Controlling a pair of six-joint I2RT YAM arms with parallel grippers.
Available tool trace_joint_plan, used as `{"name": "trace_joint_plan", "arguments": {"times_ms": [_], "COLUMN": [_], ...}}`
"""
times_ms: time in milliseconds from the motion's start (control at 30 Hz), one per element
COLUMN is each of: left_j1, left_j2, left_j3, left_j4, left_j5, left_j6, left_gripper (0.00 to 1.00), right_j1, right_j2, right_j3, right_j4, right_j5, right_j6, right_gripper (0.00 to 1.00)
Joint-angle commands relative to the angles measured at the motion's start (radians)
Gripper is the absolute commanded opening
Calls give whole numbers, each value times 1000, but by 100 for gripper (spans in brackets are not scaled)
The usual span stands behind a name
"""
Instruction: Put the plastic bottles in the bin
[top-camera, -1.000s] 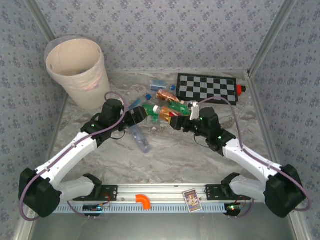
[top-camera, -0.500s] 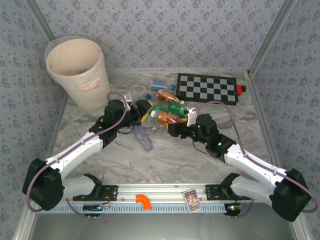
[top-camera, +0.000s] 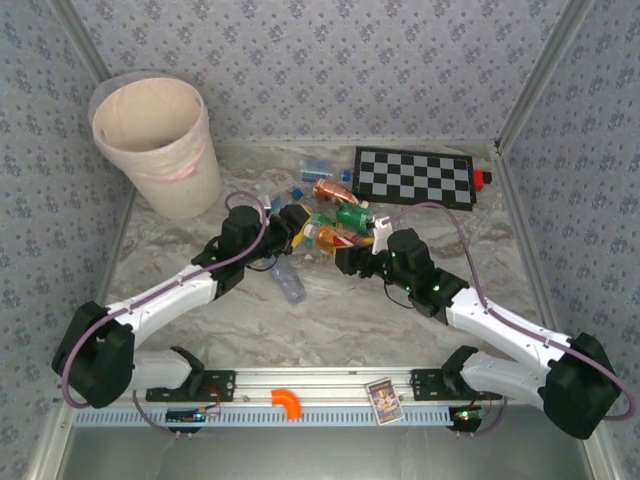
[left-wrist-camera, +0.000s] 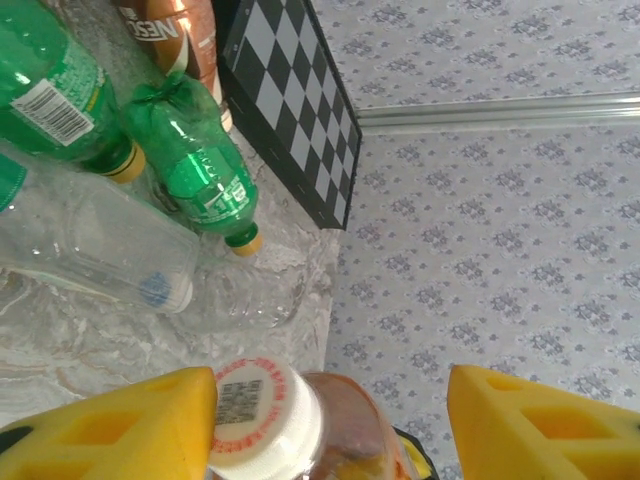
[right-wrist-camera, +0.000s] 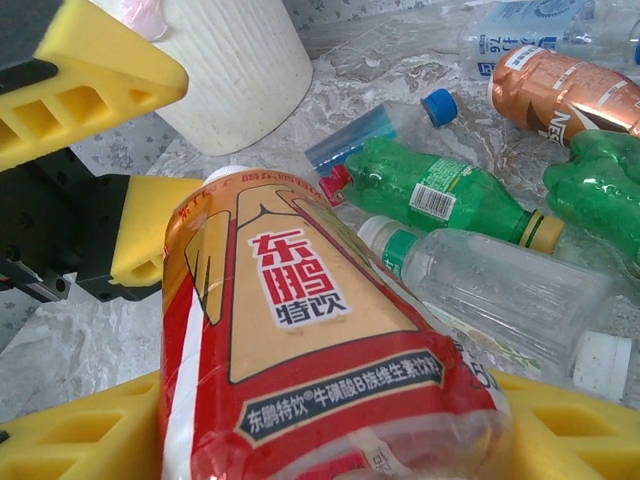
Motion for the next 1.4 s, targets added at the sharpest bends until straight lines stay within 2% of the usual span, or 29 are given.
{"name": "trace_joint_plan", "arguments": {"times_ms": [0, 133, 400, 600, 667, 733, 833, 867, 1000, 1167, 1367], "left_j1": [-14, -16, -32, -42, -40, -38, -25, -18, 35, 104, 222], "left_j2": [-29, -29, 20, 5, -12, -25, -45, -53, -89, -143, -158], "left_j3": [-2, -10, -19, -7, -5, 4, 28, 36, 102, 234, 430], "left_j4": [-72, -93, 83, 75, 58, 25, -46, -71, -232, -493, -736], "left_j5": [-31, -48, 16, 8, -5, -17, -28, -30, -42, -112, -190], "left_j6": [-1, -10, -82, -88, -78, -58, -9, 9, 124, 346, 600], "left_gripper": [64, 64, 58, 35, 32, 31, 29, 29, 29, 29, 29], "right_j1": [13, 15, 35, 38, 39, 39, 37, 37, 29, 21, 6], "right_j2": [-25, -31, -5, -3, -4, -11, -29, -37, -62, -59, 22], "right_j3": [18, 15, 17, 13, 12, 13, 19, 23, 47, 96, 182], "right_j4": [25, 32, 45, 50, 48, 40, 16, 6, -49, -127, -150], "right_j5": [18, 26, 25, 35, 36, 43, 56, 59, 60, 55, 30], "right_j6": [-20, -21, -24, -26, -27, -27, -31, -33, -44, -77, -129], "right_gripper": [67, 67, 69, 70, 73, 82, 98, 100, 99, 100, 99]}}
